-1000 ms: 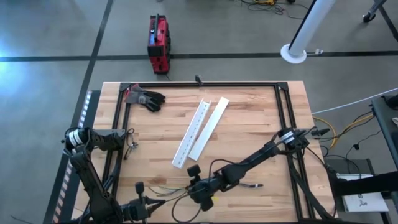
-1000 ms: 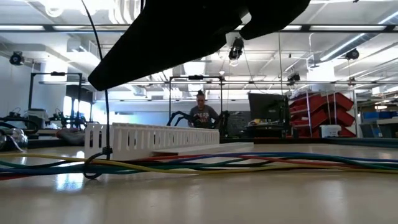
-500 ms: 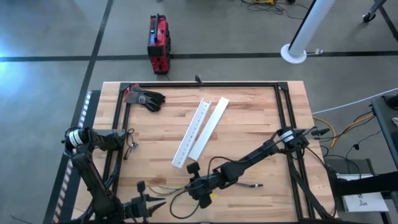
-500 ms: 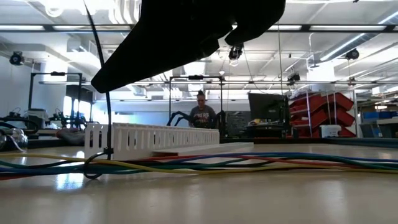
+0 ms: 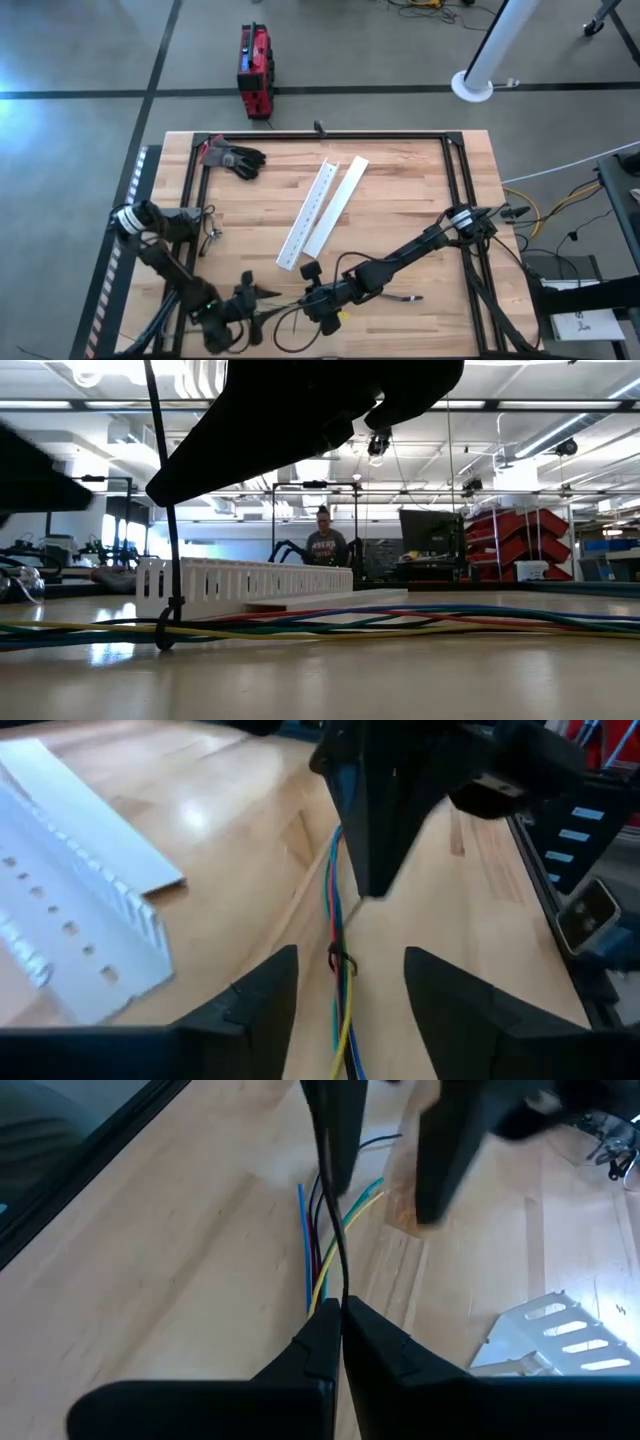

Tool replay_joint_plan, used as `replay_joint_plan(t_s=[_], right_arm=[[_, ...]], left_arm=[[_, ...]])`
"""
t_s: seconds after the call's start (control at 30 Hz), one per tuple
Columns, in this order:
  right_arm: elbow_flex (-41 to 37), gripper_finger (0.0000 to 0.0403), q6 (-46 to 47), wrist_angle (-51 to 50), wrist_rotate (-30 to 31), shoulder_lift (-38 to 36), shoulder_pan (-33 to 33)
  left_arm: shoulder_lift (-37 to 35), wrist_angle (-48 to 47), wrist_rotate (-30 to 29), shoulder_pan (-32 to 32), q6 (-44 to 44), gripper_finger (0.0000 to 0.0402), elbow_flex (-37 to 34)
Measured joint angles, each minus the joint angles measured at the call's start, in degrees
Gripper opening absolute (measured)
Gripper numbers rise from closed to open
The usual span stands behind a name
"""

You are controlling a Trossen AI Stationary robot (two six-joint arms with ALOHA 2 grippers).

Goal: Ziptie cables
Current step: Wrap the cable wires with the black zip tie

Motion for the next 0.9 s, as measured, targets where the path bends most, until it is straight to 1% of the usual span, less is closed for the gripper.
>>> replay_joint_plan(t_s=[0.1,0.23,0.27,0.37,0.43,0.67,0.9], right_arm=[[0.0,0.0001,-0.1,0.0,0.0,0.0,0.0],[0.0,0.0001,-0.1,0.0,0.0,0.0,0.0],[0.0,0.0001,-0.1,0.0,0.0,0.0,0.0],[0.0,0.0000,-0.2,0.0,0.0,0.0,0.0],[0.0,0.0000,-0.1,0.0,0.0,0.0,0.0],[0.0,0.0000,-0.1,0.0,0.0,0.0,0.0],[0.0,0.0000,-0.4,0.0,0.0,0.0,0.0]], left_arm=[[0.0,6.1,1.4,2.6,5.2,0.0182,-1.5],[0.0,6.3,3.1,4.9,8.2,0.0183,-1.7],[0.0,6.3,4.9,5.5,8.7,0.0181,-1.7],[0.0,6.3,13.2,7.4,10.3,0.0172,-1.7],[1.0,6.5,16.1,8.6,11.1,0.0165,-1.0],[6.1,6.4,16.2,11.3,12.8,0.0137,1.6],[9.5,6.9,15.8,12.2,12.8,0.0107,3.4]])
